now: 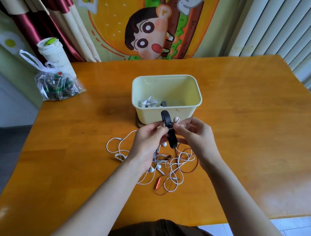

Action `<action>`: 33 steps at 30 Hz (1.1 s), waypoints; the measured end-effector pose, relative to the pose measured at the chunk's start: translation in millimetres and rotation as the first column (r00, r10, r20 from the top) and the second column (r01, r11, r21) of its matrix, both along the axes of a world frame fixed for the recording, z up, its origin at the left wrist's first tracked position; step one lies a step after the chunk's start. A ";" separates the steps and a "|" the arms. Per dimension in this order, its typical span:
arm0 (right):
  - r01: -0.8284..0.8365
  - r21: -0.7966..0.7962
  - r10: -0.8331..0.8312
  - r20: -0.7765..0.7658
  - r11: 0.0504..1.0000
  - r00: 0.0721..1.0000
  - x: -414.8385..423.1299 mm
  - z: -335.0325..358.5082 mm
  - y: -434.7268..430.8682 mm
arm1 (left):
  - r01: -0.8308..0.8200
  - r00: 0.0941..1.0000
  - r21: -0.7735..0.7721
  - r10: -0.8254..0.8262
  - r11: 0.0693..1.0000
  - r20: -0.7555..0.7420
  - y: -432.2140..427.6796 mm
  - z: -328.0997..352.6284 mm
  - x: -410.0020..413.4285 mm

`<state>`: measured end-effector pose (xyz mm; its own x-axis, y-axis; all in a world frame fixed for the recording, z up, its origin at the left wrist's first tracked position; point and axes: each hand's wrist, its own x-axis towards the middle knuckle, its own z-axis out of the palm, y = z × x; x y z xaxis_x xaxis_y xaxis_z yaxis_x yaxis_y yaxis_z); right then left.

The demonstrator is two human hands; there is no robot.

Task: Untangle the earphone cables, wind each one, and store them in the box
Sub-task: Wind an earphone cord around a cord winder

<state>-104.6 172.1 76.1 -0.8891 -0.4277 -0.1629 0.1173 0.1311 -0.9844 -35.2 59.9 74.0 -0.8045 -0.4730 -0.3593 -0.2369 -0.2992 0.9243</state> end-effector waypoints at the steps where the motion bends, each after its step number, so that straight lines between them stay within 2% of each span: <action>1: 0.005 0.036 -0.004 -0.036 0.999 0.999 -0.5 -2.2 -0.8 | 0.000 1.000 0.006 0.000 1.000 -0.003 0.3 0.2 0.4; 5: 0.034 0.082 -0.023 -0.127 0.996 0.992 -0.1 -4.1 -5.2 | -0.030 0.999 0.065 0.030 0.997 -0.014 -1.0 3.6 -0.6; 11: 0.043 0.080 -0.032 -0.133 0.996 0.991 -0.6 -4.5 -6.4 | -0.029 1.000 0.077 0.029 0.997 0.000 -5.5 4.9 -2.8; 19: 0.025 0.056 -0.019 -0.102 0.998 0.995 0.5 -9.3 -2.4 | 0.005 0.999 -0.032 -0.004 0.999 0.040 -5.3 2.3 -4.9; 24: -0.082 0.014 0.083 -0.041 0.997 0.996 3.4 -6.1 3.4 | 0.042 0.997 -0.078 -0.037 0.996 0.066 -9.0 -1.6 -5.2; 28: -0.048 0.077 0.053 -0.074 0.996 0.996 4.4 -6.2 2.8 | 0.061 0.996 -0.112 -0.053 0.992 0.073 -7.9 -3.8 -3.3; 33: -0.002 0.122 0.018 -0.132 0.993 0.991 4.2 -10.2 0.7 | 0.011 1.000 0.023 -0.011 1.000 0.028 -11.0 1.7 -1.6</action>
